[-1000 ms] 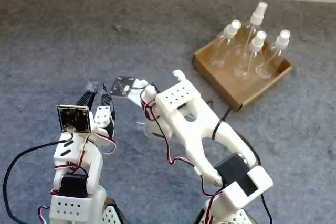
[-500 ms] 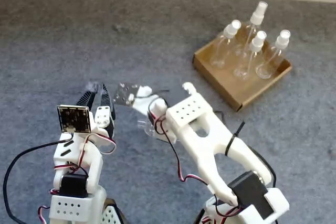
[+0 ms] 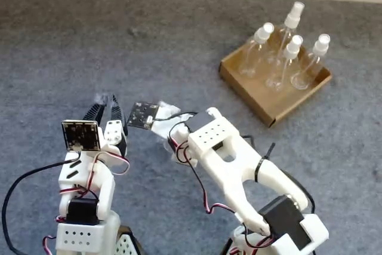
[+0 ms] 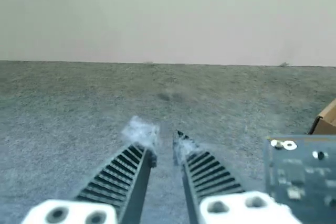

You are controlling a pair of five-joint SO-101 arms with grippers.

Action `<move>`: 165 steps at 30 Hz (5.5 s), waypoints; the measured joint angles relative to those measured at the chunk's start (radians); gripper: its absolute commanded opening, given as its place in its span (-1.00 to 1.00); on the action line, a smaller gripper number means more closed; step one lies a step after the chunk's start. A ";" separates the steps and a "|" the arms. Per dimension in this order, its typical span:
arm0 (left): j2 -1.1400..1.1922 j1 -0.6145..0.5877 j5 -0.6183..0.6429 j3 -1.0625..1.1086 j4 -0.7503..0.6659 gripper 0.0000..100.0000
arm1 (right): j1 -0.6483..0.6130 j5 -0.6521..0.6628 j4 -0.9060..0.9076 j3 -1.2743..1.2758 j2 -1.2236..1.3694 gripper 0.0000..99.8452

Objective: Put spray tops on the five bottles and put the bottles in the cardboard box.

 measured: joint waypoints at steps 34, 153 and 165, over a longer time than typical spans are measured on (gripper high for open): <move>-0.002 0.006 0.003 0.000 0.000 -0.99 | -0.005 0.005 0.167 -0.155 0.143 -0.73; 2.021 0.184 0.753 -1.672 0.942 -0.32 | 0.494 -0.657 -0.404 0.911 -1.241 -0.73; 2.021 0.187 0.875 -1.482 0.612 -0.69 | 0.494 -0.657 -0.404 0.911 -1.241 -0.73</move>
